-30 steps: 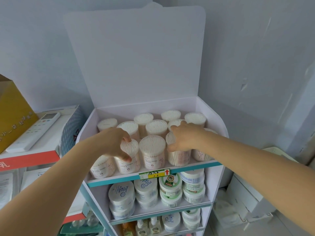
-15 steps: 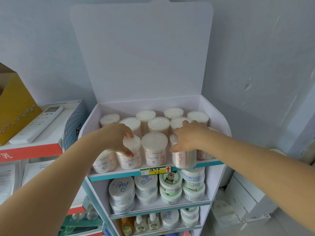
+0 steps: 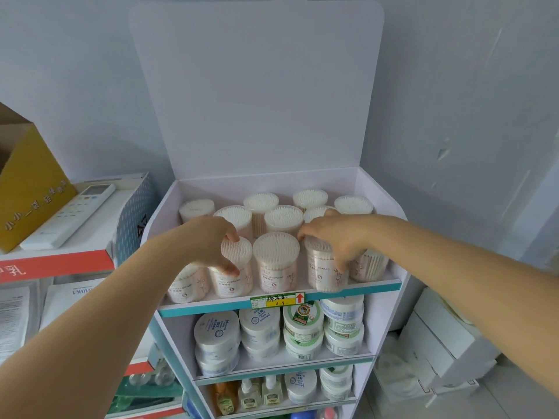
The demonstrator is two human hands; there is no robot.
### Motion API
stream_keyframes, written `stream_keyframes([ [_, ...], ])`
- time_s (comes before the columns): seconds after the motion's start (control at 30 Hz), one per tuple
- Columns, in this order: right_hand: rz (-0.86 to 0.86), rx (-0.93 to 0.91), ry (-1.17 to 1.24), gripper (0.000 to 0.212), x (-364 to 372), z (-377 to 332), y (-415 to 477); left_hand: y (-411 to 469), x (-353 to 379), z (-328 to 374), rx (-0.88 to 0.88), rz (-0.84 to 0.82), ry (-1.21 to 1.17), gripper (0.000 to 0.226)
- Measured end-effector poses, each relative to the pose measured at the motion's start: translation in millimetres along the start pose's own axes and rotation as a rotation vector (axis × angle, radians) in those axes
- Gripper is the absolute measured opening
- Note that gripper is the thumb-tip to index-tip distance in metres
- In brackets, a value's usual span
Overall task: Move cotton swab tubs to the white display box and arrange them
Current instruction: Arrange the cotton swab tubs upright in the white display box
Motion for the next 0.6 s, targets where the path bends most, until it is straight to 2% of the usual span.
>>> stream_keyframes([
  [0.13,0.152,-0.078,-0.018,0.084,-10.4,-6.9,-4.2,-1.5,0.5,0.4,-0.001,0.001,-0.003,0.068],
  [0.37,0.336,-0.171,-0.261,0.09,-2.8,-20.5,-12.4,-0.7,-0.6,1.5,-0.004,-0.005,0.015,0.068],
  [0.5,0.265,-0.144,-0.064,0.102,-0.7,-6.1,-14.8,-0.4,0.7,1.5,-0.001,-0.01,0.025,0.069],
  [0.6,0.266,-0.05,0.098,0.098,-16.3,20.6,-19.2,-2.9,3.4,-0.6,-0.018,-0.045,0.02,0.072],
])
Point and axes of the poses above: each hand's wrist, its own y-axis towards the middle knuckle, its own x-axis out of the palm, z = x × y, the point moved 10 cm from there along y, towards the middle knuckle, and after that the axes turned 5 degrees about z, right-handed, at the moved point
